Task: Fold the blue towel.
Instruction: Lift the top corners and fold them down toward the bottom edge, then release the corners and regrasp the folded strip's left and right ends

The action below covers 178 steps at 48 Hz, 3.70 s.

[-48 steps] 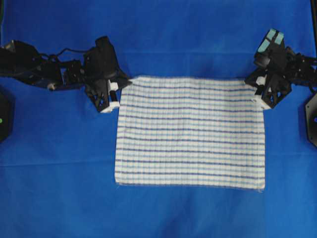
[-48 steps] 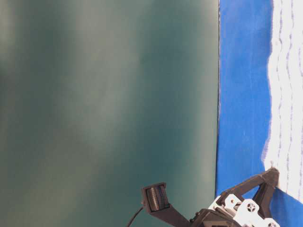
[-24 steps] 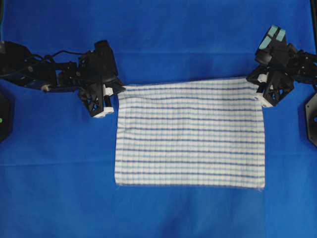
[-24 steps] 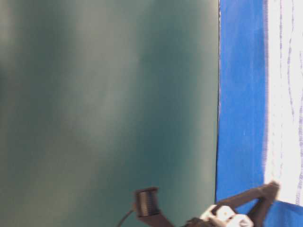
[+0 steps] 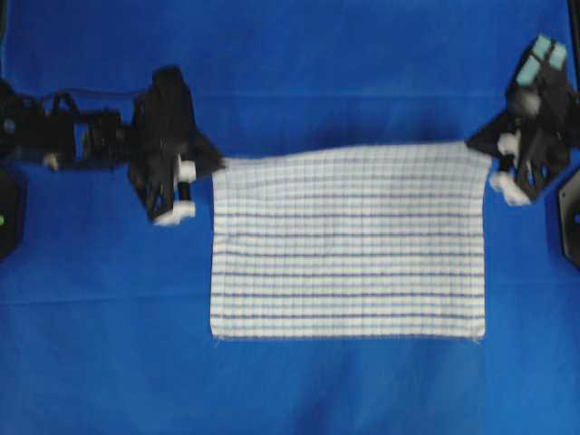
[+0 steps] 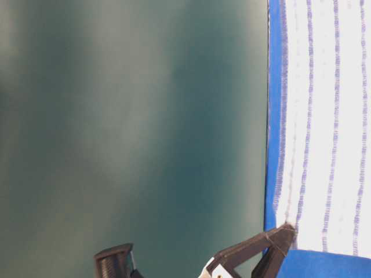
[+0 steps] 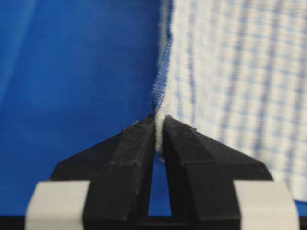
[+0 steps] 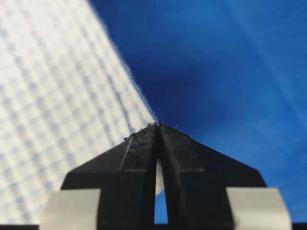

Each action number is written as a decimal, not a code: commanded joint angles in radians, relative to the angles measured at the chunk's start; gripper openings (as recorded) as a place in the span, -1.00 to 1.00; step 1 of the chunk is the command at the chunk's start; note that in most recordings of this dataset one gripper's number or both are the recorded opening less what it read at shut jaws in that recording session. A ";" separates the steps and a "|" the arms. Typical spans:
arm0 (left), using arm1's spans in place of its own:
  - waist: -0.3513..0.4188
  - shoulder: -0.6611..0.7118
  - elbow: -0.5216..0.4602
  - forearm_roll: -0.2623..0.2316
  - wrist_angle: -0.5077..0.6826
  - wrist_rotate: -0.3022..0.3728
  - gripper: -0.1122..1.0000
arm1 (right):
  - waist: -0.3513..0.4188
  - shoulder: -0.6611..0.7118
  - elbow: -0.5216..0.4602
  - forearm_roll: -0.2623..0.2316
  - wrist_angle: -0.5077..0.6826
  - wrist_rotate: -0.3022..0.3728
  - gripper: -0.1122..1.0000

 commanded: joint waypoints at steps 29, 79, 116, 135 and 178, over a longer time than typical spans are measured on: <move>-0.322 -0.028 0.000 0.002 0.011 -0.015 -0.75 | 0.506 -0.063 -0.009 0.014 0.035 0.261 -0.76; -0.410 0.091 -0.049 0.002 -0.066 -0.048 -0.09 | 0.650 0.152 -0.048 0.012 -0.080 0.394 -0.63; -0.255 0.091 -0.048 0.002 -0.057 -0.029 0.22 | 0.405 0.192 -0.044 -0.106 0.037 0.391 0.20; -0.222 0.247 -0.084 0.002 -0.091 -0.031 0.22 | 0.405 0.298 -0.005 -0.072 -0.048 0.393 0.19; -0.222 0.293 -0.092 0.002 -0.023 -0.083 -0.75 | 0.480 0.362 -0.005 -0.046 -0.121 0.388 -0.78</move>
